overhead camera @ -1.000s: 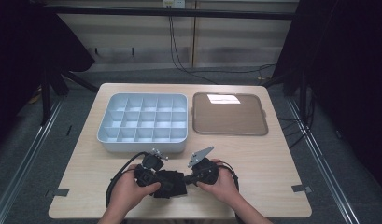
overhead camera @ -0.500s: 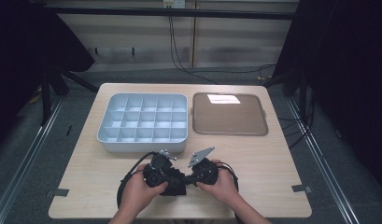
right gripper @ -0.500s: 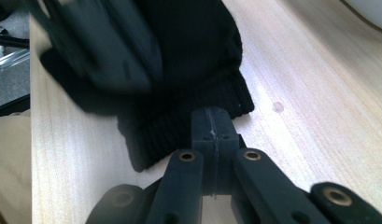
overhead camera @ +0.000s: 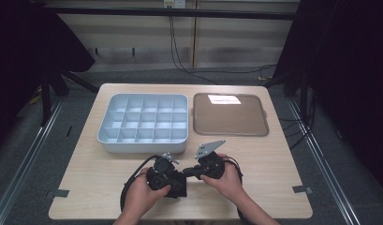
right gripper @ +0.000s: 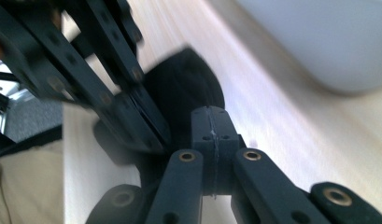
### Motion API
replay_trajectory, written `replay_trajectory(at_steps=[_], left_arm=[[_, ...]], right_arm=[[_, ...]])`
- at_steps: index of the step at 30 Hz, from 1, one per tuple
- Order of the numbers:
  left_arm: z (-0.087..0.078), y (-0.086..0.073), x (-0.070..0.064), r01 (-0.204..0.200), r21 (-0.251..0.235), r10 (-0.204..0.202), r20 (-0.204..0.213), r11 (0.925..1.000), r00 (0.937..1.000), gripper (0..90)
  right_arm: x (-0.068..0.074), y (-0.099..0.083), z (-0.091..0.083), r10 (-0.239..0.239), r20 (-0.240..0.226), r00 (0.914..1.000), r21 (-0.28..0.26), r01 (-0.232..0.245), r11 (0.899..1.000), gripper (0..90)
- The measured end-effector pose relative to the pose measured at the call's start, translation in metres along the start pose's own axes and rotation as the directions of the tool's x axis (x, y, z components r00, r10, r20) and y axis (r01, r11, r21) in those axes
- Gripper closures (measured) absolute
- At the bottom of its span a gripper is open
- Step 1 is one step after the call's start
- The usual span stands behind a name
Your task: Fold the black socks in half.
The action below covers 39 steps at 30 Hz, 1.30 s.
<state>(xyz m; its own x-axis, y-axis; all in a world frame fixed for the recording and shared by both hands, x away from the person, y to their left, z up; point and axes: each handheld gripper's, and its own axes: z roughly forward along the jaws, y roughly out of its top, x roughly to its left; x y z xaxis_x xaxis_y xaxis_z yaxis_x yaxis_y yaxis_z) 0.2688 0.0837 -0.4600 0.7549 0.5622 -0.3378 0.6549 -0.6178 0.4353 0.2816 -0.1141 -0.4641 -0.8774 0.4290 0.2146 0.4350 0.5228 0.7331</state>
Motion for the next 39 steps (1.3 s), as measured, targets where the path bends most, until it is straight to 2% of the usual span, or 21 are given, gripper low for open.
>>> replay_trajectory(at_steps=[3, 7, 14, 17, 19, 21, 23, 24, 27, 29, 31, 32, 33, 34, 35, 36, 37, 39], left_arm=[[0.000, -0.001, 0.002, 0.002, -0.003, -0.002, 0.008, 1.0000, 1.0000, 85.6], [-0.001, -0.001, 0.003, 0.000, -0.007, 0.000, 0.017, 1.0000, 0.9999, 85.4], [-0.001, -0.002, 0.004, -0.001, -0.012, 0.001, 0.017, 0.9999, 0.9999, 84.7], [-0.001, -0.002, 0.004, -0.003, -0.013, 0.003, 0.017, 0.9999, 0.9999, 83.6], [-0.002, -0.001, 0.004, 0.000, -0.009, 0.000, 0.023, 1.0000, 0.9997, 81.2], [-0.003, -0.001, 0.003, 0.007, -0.010, -0.006, 0.034, 0.9999, 0.9994, 75.3], [-0.005, 0.000, 0.002, 0.011, -0.014, -0.011, 0.040, 0.9998, 0.9991, 64.8], [-0.007, 0.000, 0.001, 0.004, -0.009, -0.004, 0.040, 1.0000, 0.9992, 64.8], [-0.021, 0.002, 0.000, 0.007, 0.002, -0.007, 0.028, 1.0000, 0.9996, 58.9], [-0.032, 0.003, 0.001, 0.017, -0.013, -0.017, 0.010, 0.9998, 0.9998, 54.7], [-0.044, 0.002, 0.007, 0.028, -0.035, -0.030, -0.050, 0.9990, 0.9983, 53.7], [-0.046, 0.001, 0.009, 0.040, -0.048, -0.043, -0.066, 0.9981, 0.9969, 54.1], [-0.048, -0.001, 0.013, 0.031, -0.056, -0.037, -0.100, 0.9979, 0.9943, 56.4], [-0.047, -0.001, 0.015, 0.024, -0.064, -0.031, -0.108, 0.9977, 0.9937, 61.1], [-0.044, -0.002, 0.017, 0.016, -0.083, -0.024, -0.098, 0.9964, 0.9949, 63.5], [-0.042, -0.002, 0.017, 0.011, -0.093, -0.019, -0.092, 0.9956, 0.9956, 65.7], [-0.036, -0.002, 0.016, -0.003, -0.089, -0.006, -0.107, 0.9960, 0.9942, 67.5], [-0.030, -0.002, 0.016, -0.016, -0.059, 0.008, -0.132, 0.9981, 0.9912, 70.9]], right_arm=[[0.003, 0.008, 0.000, -0.014, -0.013, 0.9998, -0.017, 0.013, 1.000, 90.0], [0.007, 0.012, 0.008, -0.032, -0.020, 0.9993, 0.001, 0.032, 0.999, 90.0], [0.004, 0.005, 0.027, -0.037, -0.030, 0.9989, 0.049, 0.038, 0.998, 90.0], [0.001, 0.003, 0.031, -0.016, -0.043, 0.9989, 0.048, 0.018, 0.999, 90.0], [0.001, 0.003, 0.033, -0.025, -0.045, 0.9987, 0.056, 0.028, 0.998, 90.0], [0.001, 0.004, 0.034, -0.034, -0.040, 0.9986, 0.064, 0.036, 0.997, 90.0], [0.000, 0.004, 0.035, -0.028, -0.044, 0.9986, 0.064, 0.031, 0.997, 90.0], [0.000, 0.003, 0.036, -0.026, -0.049, 0.9984, 0.059, 0.029, 0.998, 90.0], [-0.002, 0.002, 0.036, -0.022, -0.055, 0.9982, 0.054, 0.025, 0.998, 90.0], [-0.001, 0.001, 0.035, -0.027, -0.048, 0.9985, 0.060, 0.030, 0.998, 90.0], [-0.001, 0.001, 0.034, -0.025, -0.042, 0.9988, 0.067, 0.028, 0.997, 90.0], [-0.001, 0.001, 0.034, -0.029, -0.040, 0.9988, 0.074, 0.032, 0.997, 90.0], [-0.002, 0.000, 0.034, -0.034, -0.035, 0.9988, 0.077, 0.037, 0.996, 90.0], [-0.001, -0.002, 0.034, -0.035, -0.016, 0.9993, 0.109, 0.036, 0.993, 90.0], [-0.001, -0.005, 0.037, -0.069, 0.003, 0.9976, 0.153, 0.068, 0.986, 90.0], [-0.001, -0.010, 0.040, -0.054, -0.013, 0.9984, 0.131, 0.056, 0.990, 90.0], [0.000, -0.012, 0.039, -0.041, -0.008, 0.9991, 0.122, 0.042, 0.992, 90.0], [0.003, -0.012, 0.039, -0.054, 0.007, 0.9985, 0.116, 0.053, 0.992, 90.0]])
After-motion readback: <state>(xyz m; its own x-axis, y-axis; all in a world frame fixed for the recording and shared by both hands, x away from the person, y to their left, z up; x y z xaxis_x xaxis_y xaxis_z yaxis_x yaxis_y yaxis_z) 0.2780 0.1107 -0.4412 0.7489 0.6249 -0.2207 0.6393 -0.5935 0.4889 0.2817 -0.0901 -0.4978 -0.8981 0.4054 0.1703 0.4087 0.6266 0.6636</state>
